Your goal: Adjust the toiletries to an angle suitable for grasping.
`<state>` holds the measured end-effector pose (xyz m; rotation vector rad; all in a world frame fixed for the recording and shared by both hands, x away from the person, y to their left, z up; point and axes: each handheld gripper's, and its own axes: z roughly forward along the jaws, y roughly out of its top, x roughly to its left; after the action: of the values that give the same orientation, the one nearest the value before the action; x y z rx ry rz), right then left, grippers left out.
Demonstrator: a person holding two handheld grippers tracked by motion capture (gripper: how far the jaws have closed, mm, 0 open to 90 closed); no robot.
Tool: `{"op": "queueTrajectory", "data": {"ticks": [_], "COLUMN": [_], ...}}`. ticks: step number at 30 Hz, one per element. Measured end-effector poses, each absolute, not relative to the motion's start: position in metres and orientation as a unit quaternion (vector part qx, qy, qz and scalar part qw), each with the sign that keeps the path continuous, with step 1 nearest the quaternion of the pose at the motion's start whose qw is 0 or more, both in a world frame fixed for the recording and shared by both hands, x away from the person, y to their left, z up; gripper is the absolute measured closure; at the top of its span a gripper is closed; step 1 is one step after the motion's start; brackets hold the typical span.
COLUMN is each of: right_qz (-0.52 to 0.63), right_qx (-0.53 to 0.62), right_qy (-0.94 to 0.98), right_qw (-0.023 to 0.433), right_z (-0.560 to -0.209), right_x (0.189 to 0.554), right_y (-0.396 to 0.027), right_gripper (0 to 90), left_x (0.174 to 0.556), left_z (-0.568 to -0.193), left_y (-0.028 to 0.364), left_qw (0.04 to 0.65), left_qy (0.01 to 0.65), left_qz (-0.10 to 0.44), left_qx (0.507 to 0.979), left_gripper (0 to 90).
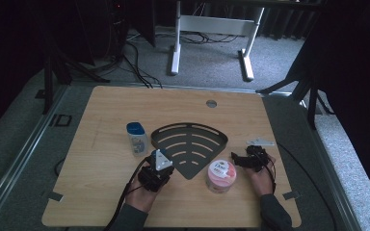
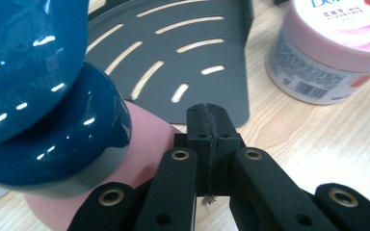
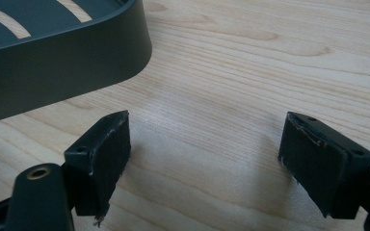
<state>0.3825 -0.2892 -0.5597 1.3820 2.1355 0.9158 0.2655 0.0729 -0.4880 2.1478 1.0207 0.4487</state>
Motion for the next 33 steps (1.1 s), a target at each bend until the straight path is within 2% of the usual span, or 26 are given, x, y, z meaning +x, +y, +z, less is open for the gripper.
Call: {"op": "queueTrajectory", "data": {"ticks": [21,33], "right_qz": [0.331,0.331], "right_qx": [0.499,0.499], "right_qy": [0.771,0.771], "right_qw": [0.217,0.217], "right_z": [-0.56,-0.56], "right_x": [0.383,0.383], "right_y": [-0.289,-0.289], "right_gripper": [18.2,18.2], "left_x": [0.278,0.28], "left_z": [-0.489,-0.491], "left_y": [0.117,0.122], "left_qw": [0.348,0.35], "left_qy": [0.437,0.425], "left_qz": [0.193,0.198], "left_qx": [0.807,0.811], "left_gripper": [89.9,88.1]}}
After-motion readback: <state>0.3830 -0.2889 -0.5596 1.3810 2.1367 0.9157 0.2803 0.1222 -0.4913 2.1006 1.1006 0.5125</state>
